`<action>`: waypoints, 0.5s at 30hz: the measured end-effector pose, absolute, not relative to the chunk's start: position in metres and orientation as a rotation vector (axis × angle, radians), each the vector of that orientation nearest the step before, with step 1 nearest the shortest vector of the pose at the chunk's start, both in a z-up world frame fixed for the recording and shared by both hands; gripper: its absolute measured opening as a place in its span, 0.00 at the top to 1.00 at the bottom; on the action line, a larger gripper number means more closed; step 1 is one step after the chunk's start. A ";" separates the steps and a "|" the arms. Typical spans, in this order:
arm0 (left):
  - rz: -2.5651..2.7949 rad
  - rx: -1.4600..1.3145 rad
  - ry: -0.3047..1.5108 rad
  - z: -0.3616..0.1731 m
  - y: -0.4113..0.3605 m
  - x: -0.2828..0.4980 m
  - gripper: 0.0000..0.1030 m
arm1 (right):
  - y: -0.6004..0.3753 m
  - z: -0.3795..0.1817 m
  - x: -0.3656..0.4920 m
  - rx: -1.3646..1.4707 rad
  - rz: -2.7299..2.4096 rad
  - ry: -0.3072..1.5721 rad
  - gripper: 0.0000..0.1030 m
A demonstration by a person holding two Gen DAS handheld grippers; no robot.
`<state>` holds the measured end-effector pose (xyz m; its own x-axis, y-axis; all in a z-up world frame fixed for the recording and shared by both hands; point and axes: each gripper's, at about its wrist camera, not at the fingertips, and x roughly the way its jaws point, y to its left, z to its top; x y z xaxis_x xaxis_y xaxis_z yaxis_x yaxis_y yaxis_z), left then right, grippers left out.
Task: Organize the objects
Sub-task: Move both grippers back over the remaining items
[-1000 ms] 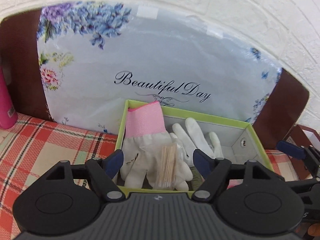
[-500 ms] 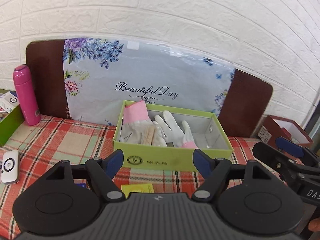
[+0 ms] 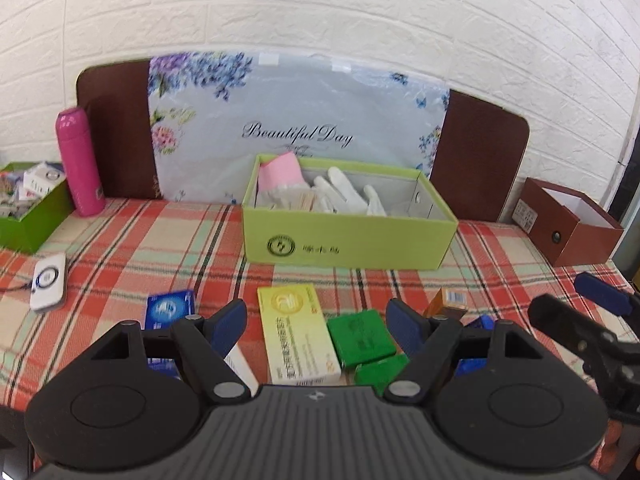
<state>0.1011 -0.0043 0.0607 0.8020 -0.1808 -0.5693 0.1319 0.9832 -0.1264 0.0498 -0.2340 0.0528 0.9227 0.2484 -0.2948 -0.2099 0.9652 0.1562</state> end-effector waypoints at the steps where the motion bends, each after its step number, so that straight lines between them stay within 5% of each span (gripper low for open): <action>1: -0.164 -0.091 0.630 0.057 -0.002 0.100 0.23 | -0.233 0.050 0.047 0.125 0.237 0.324 0.00; 15: -0.080 -0.183 0.764 0.009 0.028 0.086 0.23 | -0.222 0.016 0.033 0.160 0.260 0.415 0.00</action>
<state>0.0861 0.0282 0.0089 0.7203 -0.1383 -0.6798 0.0054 0.9810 -0.1939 0.0326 -0.2220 0.0157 0.8827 0.2810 -0.3767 -0.2158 0.9544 0.2061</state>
